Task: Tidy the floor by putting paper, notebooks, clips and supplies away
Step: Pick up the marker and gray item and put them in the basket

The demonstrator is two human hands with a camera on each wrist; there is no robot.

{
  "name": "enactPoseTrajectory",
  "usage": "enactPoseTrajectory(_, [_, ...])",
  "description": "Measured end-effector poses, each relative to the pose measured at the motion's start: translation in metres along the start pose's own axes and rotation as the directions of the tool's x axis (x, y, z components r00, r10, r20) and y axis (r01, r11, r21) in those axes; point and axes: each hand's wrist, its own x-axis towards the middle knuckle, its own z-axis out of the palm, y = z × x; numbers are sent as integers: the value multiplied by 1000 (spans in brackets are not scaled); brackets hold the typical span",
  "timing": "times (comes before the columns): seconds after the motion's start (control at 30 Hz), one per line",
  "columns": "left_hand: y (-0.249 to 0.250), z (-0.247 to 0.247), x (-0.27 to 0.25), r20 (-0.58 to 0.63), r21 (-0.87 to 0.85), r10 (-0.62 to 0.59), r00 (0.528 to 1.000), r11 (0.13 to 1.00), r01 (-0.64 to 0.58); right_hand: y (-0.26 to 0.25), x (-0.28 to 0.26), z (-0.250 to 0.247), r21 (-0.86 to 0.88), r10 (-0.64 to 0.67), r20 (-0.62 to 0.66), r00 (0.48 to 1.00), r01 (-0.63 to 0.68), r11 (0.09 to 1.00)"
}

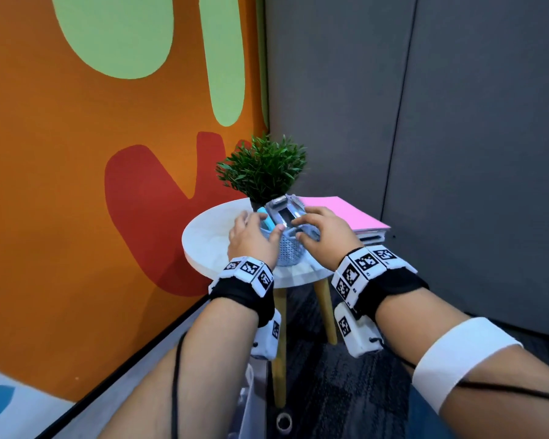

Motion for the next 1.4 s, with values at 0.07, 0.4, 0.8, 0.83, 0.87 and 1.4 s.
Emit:
enactPoseTrajectory(0.07, [6,-3,-7,-85,-16,17,996,1000,-18,3,-14,-8,33,-20,-22,1000,21,999])
enactPoseTrajectory(0.4, [28,69,-111,138,-206,134,981,973,-104,72,-123,-4,-50,71,38,997,-69,996])
enactPoseTrajectory(0.8, [-80,186,-183,672,303,-192,716,953,-28,171,-234,89,-187,467,439,768,-430,883])
enactPoseTrajectory(0.83, [-91,192,-188,693,339,-242,679,941,-11,178,-241,98,-188,482,471,739,-450,873])
enactPoseTrajectory(0.87, [-101,198,-192,709,378,-296,641,926,9,185,-248,108,-200,499,495,711,-466,862])
enactPoseTrajectory(1.4, [-205,244,-215,695,677,-582,422,727,-114,252,-304,215,-450,643,736,210,-558,697])
